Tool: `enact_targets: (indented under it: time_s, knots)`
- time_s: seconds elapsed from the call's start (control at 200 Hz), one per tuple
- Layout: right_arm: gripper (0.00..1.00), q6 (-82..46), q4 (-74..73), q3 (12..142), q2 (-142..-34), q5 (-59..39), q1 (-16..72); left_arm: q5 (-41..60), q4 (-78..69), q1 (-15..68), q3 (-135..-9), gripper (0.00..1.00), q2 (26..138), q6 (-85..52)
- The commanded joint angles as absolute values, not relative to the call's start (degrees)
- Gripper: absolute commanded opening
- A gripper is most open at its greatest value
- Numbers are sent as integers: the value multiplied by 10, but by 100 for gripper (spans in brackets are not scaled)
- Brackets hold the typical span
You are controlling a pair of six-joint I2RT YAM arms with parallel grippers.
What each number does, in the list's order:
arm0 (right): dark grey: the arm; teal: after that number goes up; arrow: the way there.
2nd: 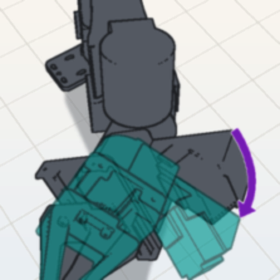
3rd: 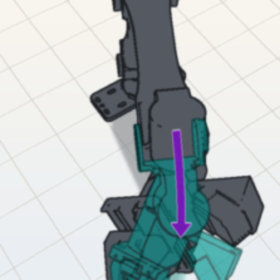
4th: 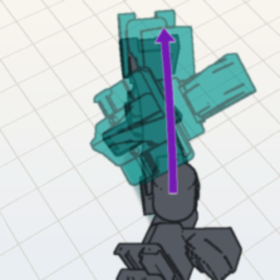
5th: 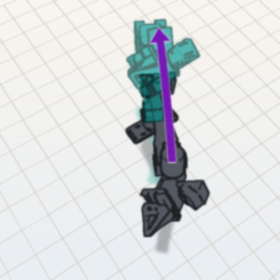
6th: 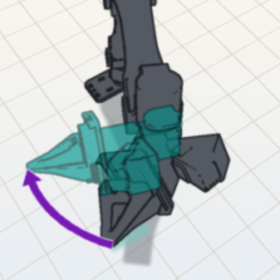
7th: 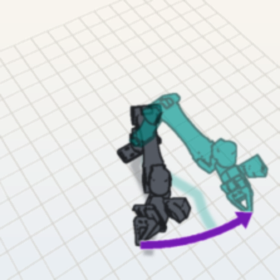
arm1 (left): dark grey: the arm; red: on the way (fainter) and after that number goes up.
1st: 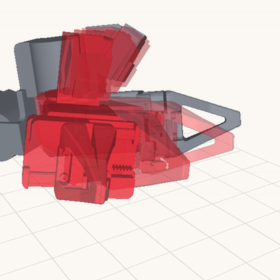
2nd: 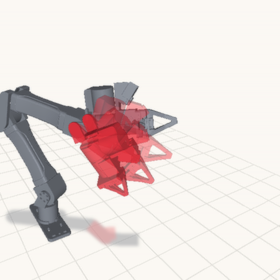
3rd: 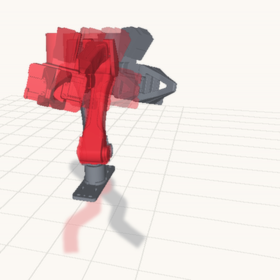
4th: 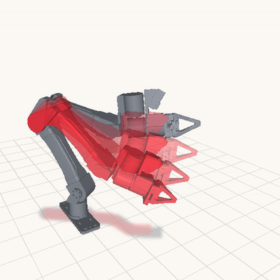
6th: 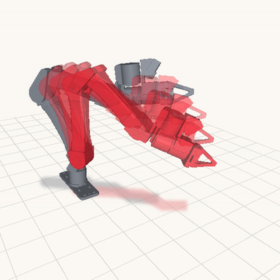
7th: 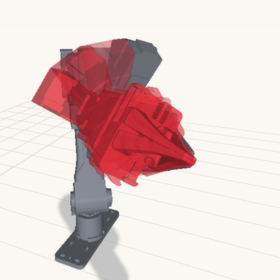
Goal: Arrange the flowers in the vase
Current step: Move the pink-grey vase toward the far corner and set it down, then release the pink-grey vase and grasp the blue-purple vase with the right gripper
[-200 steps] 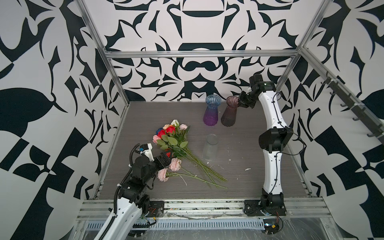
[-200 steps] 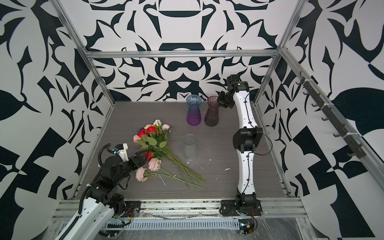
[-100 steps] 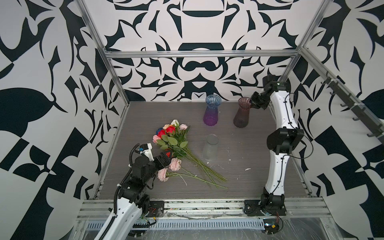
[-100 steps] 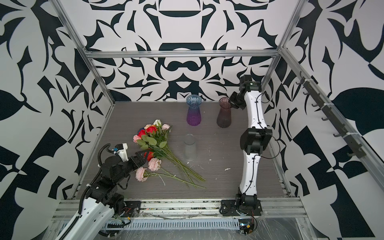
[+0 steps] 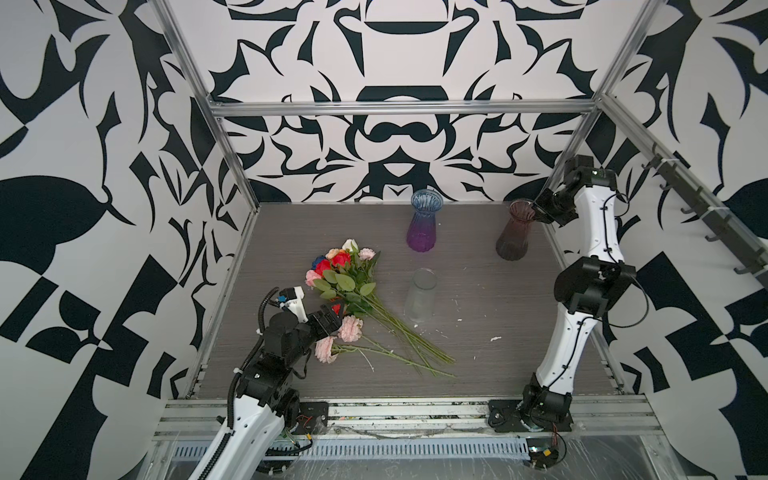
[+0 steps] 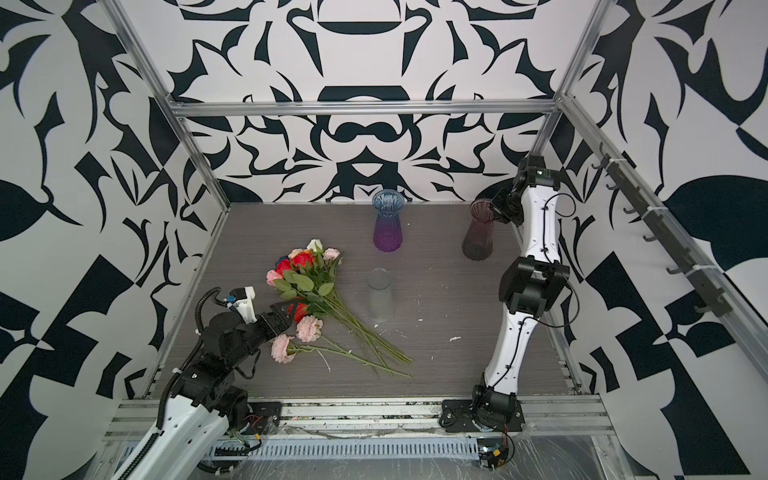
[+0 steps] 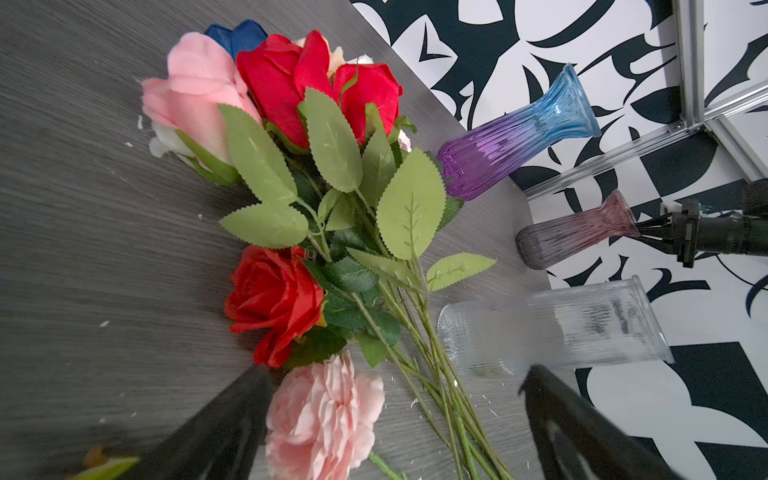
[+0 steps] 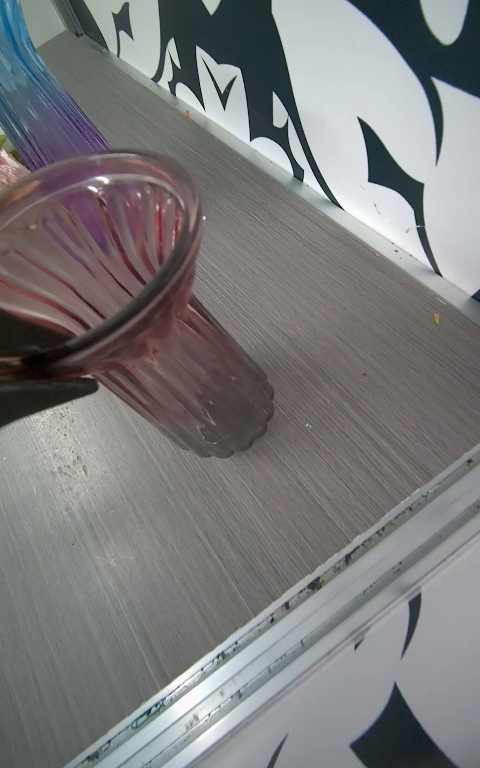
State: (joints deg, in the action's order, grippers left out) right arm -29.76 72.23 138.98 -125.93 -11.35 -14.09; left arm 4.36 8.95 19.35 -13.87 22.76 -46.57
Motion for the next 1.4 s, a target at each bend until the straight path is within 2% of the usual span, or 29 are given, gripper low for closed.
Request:
enact_targets:
  time_s: [0.0,0.045,0.085,0.28,0.5,0.725,0.86,1.055,1.395]
  knots:
    - [46,-282,692,1389,-1211,-138,-135,48,87,191,-135,99,221,-467]
    - [57,-281,684,1379,-1199,-132,-135,47,88,191,-135,99,220,-468]
    - [61,-279,673,1371,-1186,-125,-135,47,88,191,-135,99,219,-468]
    - [63,-278,680,1400,-1155,-98,-131,47,90,191,-134,99,216,-468]
    - [60,-255,688,1466,-1150,-100,-61,47,89,190,-134,99,218,-469]
    - [54,-258,639,1494,-1206,-246,26,51,85,190,-135,99,223,-468]
    - [53,-260,636,1531,-1256,-291,70,52,87,189,-134,99,220,-468]
    - [51,-308,558,1453,-1268,-308,107,52,87,188,-134,99,219,-468]
    - [41,-364,544,1461,-1311,-298,114,52,90,188,-132,99,207,-468]
